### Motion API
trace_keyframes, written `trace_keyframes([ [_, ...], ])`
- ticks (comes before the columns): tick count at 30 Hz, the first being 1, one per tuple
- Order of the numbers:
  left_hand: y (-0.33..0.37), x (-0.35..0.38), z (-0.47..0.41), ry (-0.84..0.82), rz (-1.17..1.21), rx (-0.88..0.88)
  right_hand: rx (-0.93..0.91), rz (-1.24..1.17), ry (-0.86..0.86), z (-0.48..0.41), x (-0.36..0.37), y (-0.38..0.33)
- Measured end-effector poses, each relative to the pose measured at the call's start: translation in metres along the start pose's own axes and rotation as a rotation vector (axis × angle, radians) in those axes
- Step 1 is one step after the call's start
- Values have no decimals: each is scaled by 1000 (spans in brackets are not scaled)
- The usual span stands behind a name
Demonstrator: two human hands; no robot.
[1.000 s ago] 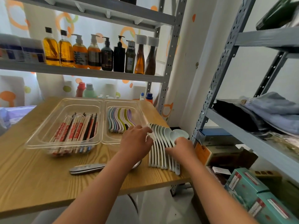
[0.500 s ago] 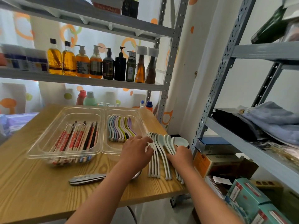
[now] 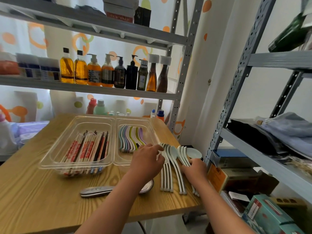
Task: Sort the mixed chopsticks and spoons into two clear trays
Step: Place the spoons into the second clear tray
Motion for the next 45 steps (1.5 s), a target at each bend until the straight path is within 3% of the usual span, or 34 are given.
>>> trace_keyframes([
  [25,-4,-20,-15,77,-50,-24,5,-26,143,-13,-5,0],
  [38,-42,-95,-36,193,-58,-217,-317,-258,29,6,-25,-135],
  [45,-72,-108,-55,191,0,-306,-288,-288,-118,-31,14,-188],
])
Point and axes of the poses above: each hand's wrist, its own z-axis away from the middle knuckle, its own x-axis out of the palm, y = z × x, the point moved 1 cm from there along -z, towards the middle knuckle, and after that the axes turned 13 degrees about z, right-handed, at the moved point
